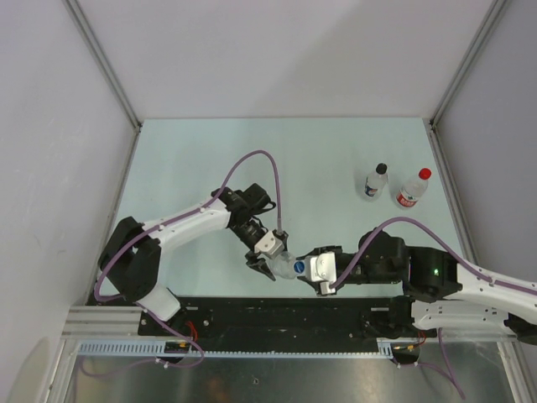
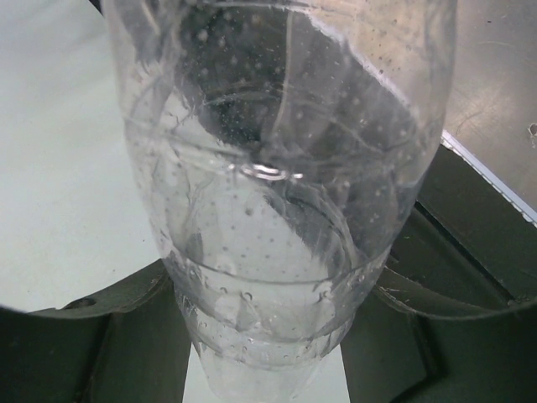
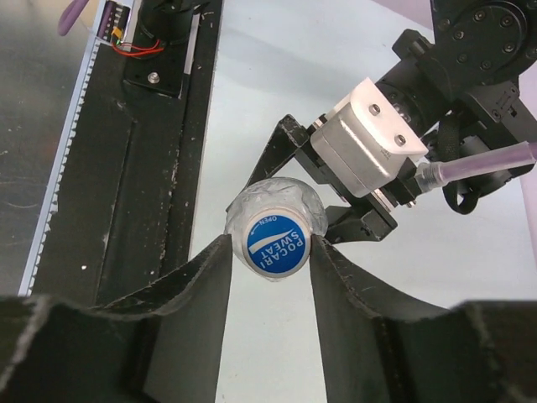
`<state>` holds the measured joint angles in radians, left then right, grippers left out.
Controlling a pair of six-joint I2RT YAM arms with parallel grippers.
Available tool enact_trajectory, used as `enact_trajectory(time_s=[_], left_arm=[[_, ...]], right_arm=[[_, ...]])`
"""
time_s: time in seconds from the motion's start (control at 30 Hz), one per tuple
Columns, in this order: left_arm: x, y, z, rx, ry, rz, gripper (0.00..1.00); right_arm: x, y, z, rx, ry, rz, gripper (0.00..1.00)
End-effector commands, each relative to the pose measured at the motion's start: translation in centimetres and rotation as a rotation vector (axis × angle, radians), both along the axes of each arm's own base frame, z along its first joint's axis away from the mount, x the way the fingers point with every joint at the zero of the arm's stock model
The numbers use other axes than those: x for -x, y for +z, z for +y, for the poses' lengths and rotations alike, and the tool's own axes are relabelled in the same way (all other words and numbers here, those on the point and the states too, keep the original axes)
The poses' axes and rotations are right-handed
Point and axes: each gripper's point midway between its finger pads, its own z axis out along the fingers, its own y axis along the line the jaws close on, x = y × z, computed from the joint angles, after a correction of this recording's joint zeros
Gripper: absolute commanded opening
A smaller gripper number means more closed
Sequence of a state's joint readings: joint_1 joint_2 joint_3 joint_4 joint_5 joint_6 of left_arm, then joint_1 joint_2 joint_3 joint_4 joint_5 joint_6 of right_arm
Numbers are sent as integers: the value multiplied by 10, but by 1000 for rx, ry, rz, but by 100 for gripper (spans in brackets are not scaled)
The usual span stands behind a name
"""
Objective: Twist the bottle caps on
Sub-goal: Screw the bottle cap onto the plastic bottle.
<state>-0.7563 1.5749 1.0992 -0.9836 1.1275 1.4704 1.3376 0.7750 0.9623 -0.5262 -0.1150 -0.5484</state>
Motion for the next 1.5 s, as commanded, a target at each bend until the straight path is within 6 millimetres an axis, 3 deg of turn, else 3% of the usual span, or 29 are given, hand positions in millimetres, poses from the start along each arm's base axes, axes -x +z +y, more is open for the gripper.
enact_trajectory(time_s=[0.0, 0.17, 0.33, 0.57, 0.87, 1.0, 1.27, 1.47], left_arm=[[2, 5, -2, 27, -20, -17, 46], [-2, 7, -3, 24, -15, -28, 45], [-19, 17, -9, 26, 16, -64, 45], [-58, 48, -29, 79, 90, -46, 45], [-74, 77, -55, 146, 106, 39, 44], [-85, 85, -69, 134, 132, 94, 43], [-88, 81, -72, 102, 160, 90, 43], [-92, 77, -70, 95, 189, 62, 44]], right_arm=[[-2, 4, 2, -21, -29, 25, 44], [-2, 1, 1, -13, -51, 62, 28], [-9, 0, 7, -37, -112, 118, 25], [-49, -2, 7, -126, -402, 244, 20], [-97, 10, -12, -306, -733, 353, 14], [-119, 7, -23, -376, -913, 408, 14], [-138, -18, -46, -559, -1300, 601, 14], [-131, -16, -27, -618, -1292, 646, 18]])
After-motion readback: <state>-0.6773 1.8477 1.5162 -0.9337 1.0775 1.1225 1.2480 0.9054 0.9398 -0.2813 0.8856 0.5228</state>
